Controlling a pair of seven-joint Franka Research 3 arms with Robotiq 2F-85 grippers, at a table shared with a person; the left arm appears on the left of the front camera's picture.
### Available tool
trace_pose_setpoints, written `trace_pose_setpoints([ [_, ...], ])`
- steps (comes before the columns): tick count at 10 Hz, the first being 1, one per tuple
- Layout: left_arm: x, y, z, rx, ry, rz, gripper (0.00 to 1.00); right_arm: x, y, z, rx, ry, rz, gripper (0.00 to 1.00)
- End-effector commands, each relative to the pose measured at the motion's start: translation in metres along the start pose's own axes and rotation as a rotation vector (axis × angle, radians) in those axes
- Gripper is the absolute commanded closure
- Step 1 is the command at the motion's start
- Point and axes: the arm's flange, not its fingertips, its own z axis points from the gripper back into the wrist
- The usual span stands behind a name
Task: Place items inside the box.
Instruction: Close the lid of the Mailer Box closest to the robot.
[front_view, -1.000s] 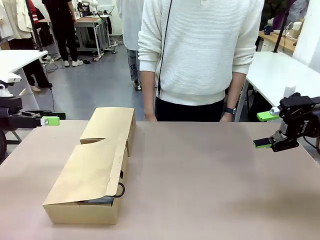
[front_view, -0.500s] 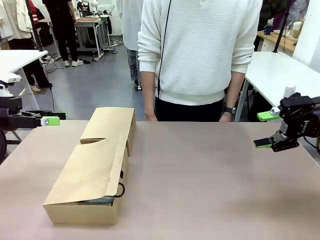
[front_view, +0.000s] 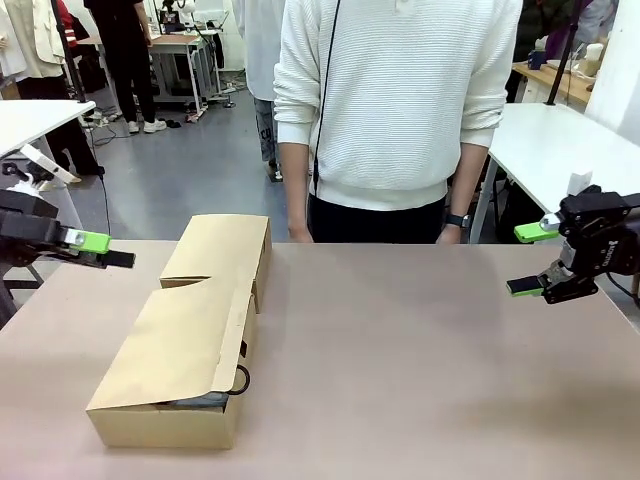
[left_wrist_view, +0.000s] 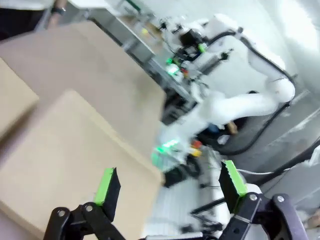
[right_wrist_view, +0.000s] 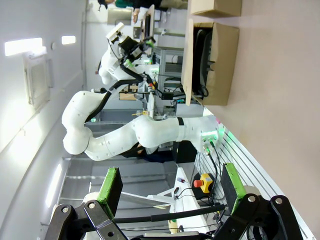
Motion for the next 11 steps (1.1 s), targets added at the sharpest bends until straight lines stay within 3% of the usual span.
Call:
trace_pose_setpoints([
  [1, 0.007, -0.014, 0.013, -0.102, 0.079, 0.355, 0.0, -0.002, 0.002, 0.001, 0.005, 0.004, -0.003, 0.0],
  [3, 0.009, -0.004, 0.023, -0.042, 0.004, 0.515, 0.0, -0.002, 0.002, 0.001, 0.005, 0.004, -0.003, 0.0],
  [4, -0.001, -0.009, 0.003, -0.093, 0.043, 0.301, 0.0, -0.002, 0.002, 0.001, 0.005, 0.004, -0.003, 0.0],
  [11, -0.001, -0.009, 0.003, -0.093, 0.043, 0.301, 0.0, -0.002, 0.002, 0.001, 0.005, 0.004, -0.003, 0.0],
])
